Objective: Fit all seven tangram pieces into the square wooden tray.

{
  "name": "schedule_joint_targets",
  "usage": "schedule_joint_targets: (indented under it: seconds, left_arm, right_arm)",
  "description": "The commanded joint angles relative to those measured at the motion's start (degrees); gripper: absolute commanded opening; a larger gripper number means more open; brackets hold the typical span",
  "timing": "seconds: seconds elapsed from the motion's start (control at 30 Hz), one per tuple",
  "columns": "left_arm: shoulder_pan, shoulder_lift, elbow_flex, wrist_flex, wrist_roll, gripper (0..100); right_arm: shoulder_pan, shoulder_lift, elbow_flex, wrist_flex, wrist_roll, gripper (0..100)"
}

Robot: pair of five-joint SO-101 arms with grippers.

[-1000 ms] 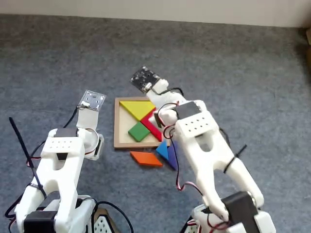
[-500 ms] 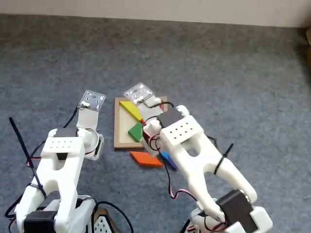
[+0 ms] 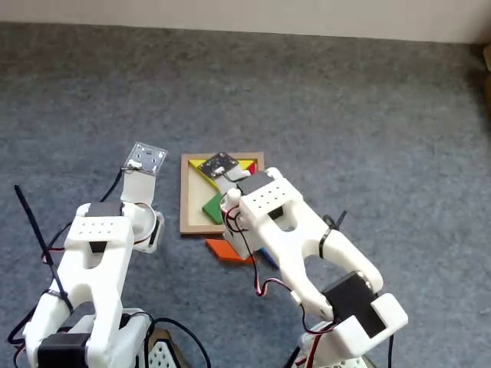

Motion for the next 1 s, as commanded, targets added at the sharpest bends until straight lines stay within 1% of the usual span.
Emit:
schedule_joint_targets:
  seconds: [0.0,0.2,0.47,0.67,0.83,0.97]
  left_arm:
    - [-0.4,-1.5,-0.1,-0.7,-0.3,18]
    - [-0.4,-1.5,-0.1,-0.7,-0.3,18]
    - [-0.4,-1.5,-0.1,-0.6,-0.3,18]
    - [-0.5,-1.5,0.0,-0.6,-0.3,18]
    - [-0.5,-1.5,0.0,-0.6,-0.3,18]
    - [-0.5,-1.5,0.0,-0.6,-0.3,18]
  right_arm:
    - [-0.6,-0.6,-0.5,-3.2,-0.1,16.6]
    - [-0.6,-0.9,-0.9,-4.2,-0.2,6.7]
    - [0.0,-0.5,-1.0,-11.1,-0.4,6.3]
    - [0.0,-0.7,-1.0,-11.8,-0.4,6.3]
    - [1.2,-0.3,-0.6,-19.2,-0.1,6.3]
    - [3.0,-0.3,-0.7,-22.2,-0.1,6.3]
